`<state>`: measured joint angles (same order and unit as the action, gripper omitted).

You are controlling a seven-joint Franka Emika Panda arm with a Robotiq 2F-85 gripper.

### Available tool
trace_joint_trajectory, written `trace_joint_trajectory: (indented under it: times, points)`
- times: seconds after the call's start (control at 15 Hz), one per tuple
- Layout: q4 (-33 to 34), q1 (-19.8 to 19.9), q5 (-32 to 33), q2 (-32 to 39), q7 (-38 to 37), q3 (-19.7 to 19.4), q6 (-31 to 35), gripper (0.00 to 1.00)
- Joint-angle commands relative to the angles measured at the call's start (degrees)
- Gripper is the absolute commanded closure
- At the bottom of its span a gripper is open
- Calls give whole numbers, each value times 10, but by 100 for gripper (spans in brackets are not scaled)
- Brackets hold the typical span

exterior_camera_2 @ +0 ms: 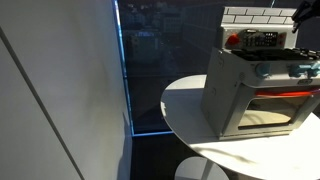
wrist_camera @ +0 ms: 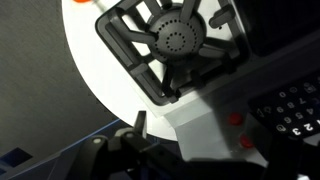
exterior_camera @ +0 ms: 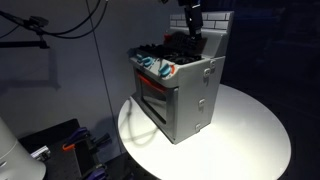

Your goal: Press the top right knob on the stove

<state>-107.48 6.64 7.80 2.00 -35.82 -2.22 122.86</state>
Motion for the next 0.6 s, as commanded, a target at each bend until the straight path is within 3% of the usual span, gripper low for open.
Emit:
trace_joint_trajectory:
  times: [0.0,0.53]
  points:
    - [24,-9,9,15,5,-13,-7,0]
    - [31,-14,4,28,10,-20,10,0]
